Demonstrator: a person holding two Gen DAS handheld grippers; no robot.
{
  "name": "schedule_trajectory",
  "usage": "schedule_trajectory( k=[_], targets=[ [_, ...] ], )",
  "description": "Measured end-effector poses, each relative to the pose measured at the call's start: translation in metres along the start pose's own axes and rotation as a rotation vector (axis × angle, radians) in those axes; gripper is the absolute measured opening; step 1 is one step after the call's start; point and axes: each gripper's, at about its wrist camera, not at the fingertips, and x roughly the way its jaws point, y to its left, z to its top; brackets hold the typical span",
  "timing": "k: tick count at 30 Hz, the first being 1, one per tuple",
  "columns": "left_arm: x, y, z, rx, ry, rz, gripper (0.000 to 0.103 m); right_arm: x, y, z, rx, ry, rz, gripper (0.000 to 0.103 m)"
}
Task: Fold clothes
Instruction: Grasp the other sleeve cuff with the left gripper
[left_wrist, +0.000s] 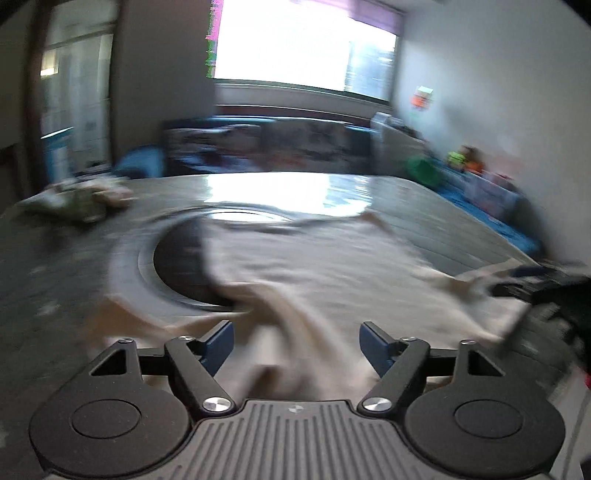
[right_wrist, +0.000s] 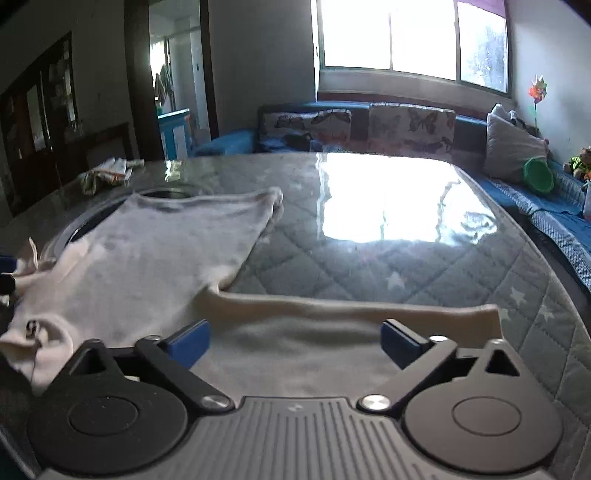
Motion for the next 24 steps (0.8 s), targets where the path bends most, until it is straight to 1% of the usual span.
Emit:
schedule_trajectory(
  k=[2, 5, 9, 12, 15, 18, 21, 23, 24],
  targets=[
    [0.003, 0.017, 0.0, -0.024, 0.002, 0.07, 0.079, 0.004, 0.0, 0.003, 0.004, -0.014, -0.005, 0.103],
    [0.009, 0.033, 0.0, -0.041, 0.01, 0.131, 0.079, 0.015, -0.001, 0.002, 0.028, 0.002, -0.008, 0.103],
    [0.017, 0.042, -0.004, -0.034, 0.03, 0.158, 0.08, 0.022, -0.003, 0.001, 0.046, 0.02, -0.01, 0.103],
    [0.022, 0.042, -0.006, -0.01, 0.038, 0.158, 0.077, 0.024, -0.004, 0.0, 0.05, 0.028, -0.009, 0.103],
    [0.028, 0.042, -0.007, -0.001, 0.051, 0.167, 0.075, 0.026, 0.0, 0.0, 0.025, 0.036, -0.024, 0.103],
    [0.033, 0.045, -0.008, 0.001, 0.067, 0.184, 0.061, 0.028, 0.005, -0.001, -0.001, 0.044, -0.04, 0.103],
    [0.037, 0.048, -0.009, 0.011, 0.072, 0.203, 0.053, 0.027, 0.003, -0.001, 0.005, 0.04, -0.034, 0.103],
    [0.036, 0.049, -0.009, 0.021, 0.067, 0.215, 0.042, 0.027, 0.003, -0.001, 0.01, 0.038, -0.031, 0.103],
    [0.035, 0.051, -0.008, 0.015, 0.062, 0.216, 0.032, 0.027, 0.003, -0.001, 0.009, 0.038, -0.032, 0.103]
  ],
)
